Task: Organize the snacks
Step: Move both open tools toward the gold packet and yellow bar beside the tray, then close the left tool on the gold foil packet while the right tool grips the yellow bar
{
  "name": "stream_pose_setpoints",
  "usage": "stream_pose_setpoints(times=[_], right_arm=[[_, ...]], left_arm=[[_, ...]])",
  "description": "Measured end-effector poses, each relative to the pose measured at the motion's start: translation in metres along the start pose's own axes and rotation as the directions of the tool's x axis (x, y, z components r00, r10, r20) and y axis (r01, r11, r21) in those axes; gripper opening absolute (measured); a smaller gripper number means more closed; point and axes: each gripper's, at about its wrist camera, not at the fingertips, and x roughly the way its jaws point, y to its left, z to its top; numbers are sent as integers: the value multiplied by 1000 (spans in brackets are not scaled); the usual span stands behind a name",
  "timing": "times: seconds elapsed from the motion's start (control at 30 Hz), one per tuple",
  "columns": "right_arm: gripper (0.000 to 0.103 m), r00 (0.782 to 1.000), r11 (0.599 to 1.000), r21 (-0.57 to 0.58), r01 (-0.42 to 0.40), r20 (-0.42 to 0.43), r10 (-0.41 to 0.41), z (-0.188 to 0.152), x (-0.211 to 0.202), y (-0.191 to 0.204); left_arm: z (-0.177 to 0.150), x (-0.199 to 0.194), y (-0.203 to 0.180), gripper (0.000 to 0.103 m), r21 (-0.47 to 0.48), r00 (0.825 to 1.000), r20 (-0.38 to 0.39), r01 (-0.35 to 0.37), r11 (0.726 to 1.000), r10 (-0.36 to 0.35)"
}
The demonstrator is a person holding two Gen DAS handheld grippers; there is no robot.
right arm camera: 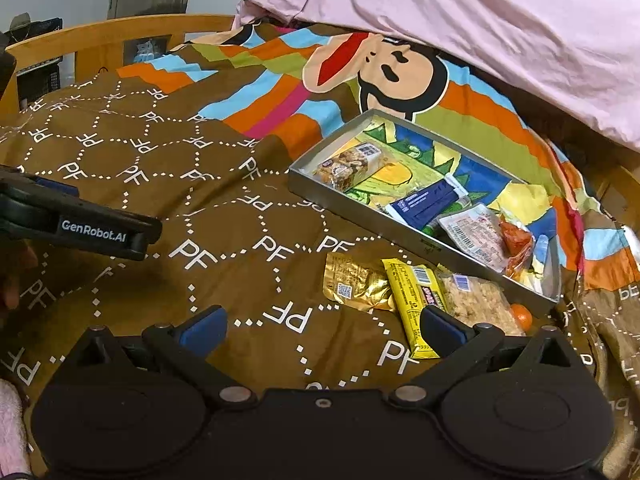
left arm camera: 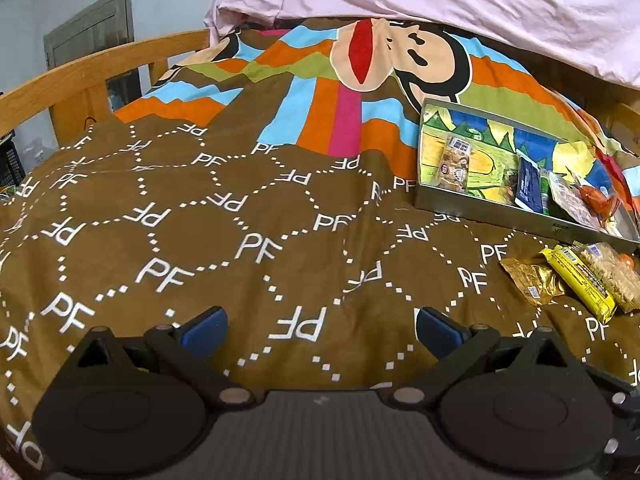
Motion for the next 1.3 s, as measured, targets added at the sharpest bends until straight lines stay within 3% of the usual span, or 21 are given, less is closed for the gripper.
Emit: stream_pose_setpoints(times=[0.37, 0.6, 0.73, 0.8, 0.87, 1.0, 1.1, 1.3], right_arm=[[102, 999, 997, -78, 6, -38, -9, 0, 20, -17], [102, 991, 969, -212, 130, 28, -127, -1, 36, -36], [102, 980, 955, -222, 195, 10, -198, -3, 51, -49], [102, 979, 962, -192, 197, -9, -202, -2, 55, -56], [102, 980, 966, -170, 194, -7, -198, -2, 55, -57], [102, 984, 963, -206, 174, -10, -180, -4, 57, -51], [101, 981, 953, -241, 186, -16, -195, -7, 61, -45], [98, 960, 926, -265, 268, -11, -281, -9, 75, -42]], left_arm=[[9, 12, -13, 102, 62, 999, 40, -12, 998, 9], [14, 21, -22, 102, 85, 998, 55, 9, 996, -14], [19, 31, -33, 102, 120, 997, 70, 17, 993, -25], [21, 36, -38, 103, 132, 995, 75, 51, 990, -61], [25, 42, -42, 102, 123, 987, 74, 132, 984, -142], [34, 53, -53, 102, 98, 952, 85, 287, 953, -295], [40, 63, -70, 102, 169, 934, 100, 322, 931, -342], [38, 86, -100, 102, 346, 921, 60, 342, 874, -385]])
